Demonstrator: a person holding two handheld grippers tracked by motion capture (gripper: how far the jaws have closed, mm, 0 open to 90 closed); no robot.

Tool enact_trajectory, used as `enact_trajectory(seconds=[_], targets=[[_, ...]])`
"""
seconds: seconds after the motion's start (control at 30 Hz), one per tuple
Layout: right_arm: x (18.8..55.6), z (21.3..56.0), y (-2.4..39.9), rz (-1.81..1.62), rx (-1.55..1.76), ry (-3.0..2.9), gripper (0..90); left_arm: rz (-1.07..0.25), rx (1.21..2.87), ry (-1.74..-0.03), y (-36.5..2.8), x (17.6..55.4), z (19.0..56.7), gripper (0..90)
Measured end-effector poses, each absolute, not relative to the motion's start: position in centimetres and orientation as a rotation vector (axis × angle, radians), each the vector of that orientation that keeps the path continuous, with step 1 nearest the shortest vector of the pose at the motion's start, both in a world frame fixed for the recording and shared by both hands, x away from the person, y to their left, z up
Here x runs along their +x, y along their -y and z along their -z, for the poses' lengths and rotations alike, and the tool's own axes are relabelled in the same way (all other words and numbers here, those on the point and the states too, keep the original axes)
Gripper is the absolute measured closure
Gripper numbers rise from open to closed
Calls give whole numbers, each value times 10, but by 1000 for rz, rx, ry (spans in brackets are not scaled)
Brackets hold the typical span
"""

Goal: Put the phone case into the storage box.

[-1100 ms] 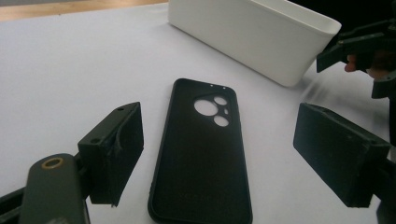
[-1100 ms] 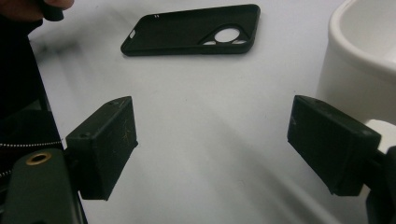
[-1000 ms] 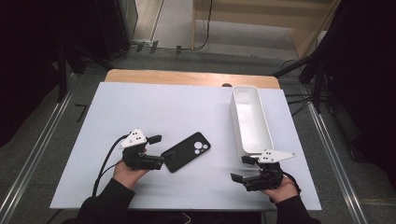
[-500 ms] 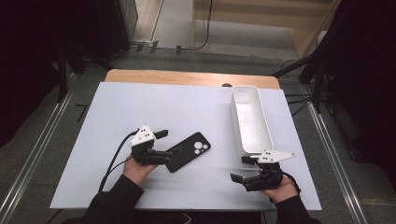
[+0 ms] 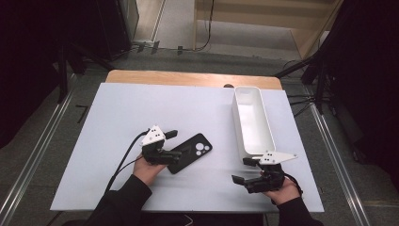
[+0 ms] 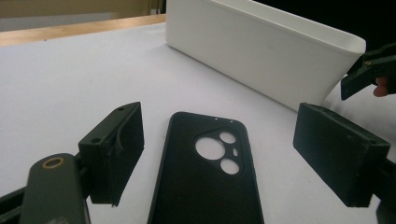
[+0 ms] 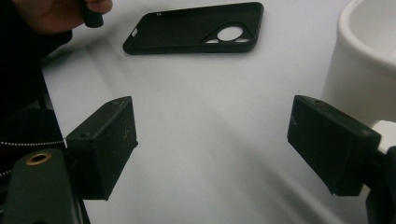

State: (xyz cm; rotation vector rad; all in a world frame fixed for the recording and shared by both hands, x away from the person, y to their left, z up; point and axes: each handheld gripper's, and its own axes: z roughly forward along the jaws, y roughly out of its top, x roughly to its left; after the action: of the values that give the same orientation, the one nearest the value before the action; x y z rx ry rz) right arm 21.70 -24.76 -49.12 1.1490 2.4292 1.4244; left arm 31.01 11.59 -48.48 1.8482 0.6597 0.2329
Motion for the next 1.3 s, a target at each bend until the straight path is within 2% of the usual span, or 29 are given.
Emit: enact_trajectory(seconds=[0.03, 0.07, 0.1, 0.3, 0.8, 1.3], targets=[[217, 491, 247, -1424, 1144, -2427, 143, -240, 1846, -654, -115, 310, 485, 142], [217, 491, 247, -1424, 1143, -2428, 144, -240, 1844, -659, -115, 310, 485, 33], [217, 491, 247, -1426, 1143, -2428, 143, -226, 1838, -653, -115, 310, 484, 0], [217, 491, 246, -1420, 1158, -2434, 143, -254, 1896, -651, -113, 310, 489, 0], [218, 492, 245, -1417, 1138, -2445, 143, -222, 2001, -679, -104, 314, 503, 0], [218, 492, 245, -1418, 1139, -2447, 143, -200, 2186, -658, -86, 318, 510, 0]])
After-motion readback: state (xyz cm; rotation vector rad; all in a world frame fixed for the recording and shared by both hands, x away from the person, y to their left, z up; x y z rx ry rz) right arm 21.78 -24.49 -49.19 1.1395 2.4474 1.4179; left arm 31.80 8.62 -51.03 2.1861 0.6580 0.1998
